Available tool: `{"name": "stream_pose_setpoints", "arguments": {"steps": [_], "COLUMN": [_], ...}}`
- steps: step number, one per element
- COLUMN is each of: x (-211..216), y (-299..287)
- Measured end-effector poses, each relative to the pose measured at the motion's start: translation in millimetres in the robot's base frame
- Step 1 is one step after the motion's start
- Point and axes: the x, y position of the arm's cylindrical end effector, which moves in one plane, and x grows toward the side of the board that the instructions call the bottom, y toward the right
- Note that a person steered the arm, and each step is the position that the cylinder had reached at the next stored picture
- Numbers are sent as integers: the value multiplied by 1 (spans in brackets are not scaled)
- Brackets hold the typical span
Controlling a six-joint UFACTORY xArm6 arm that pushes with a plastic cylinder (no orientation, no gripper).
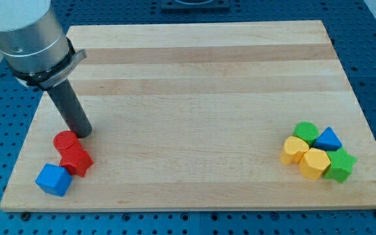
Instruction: Point at the green star
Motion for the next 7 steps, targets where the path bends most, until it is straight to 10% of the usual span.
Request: {"name": "stream_pose_setpoints", "arguments": {"steps": [4, 7], "x": [-9, 123], "y": [92, 213]}}
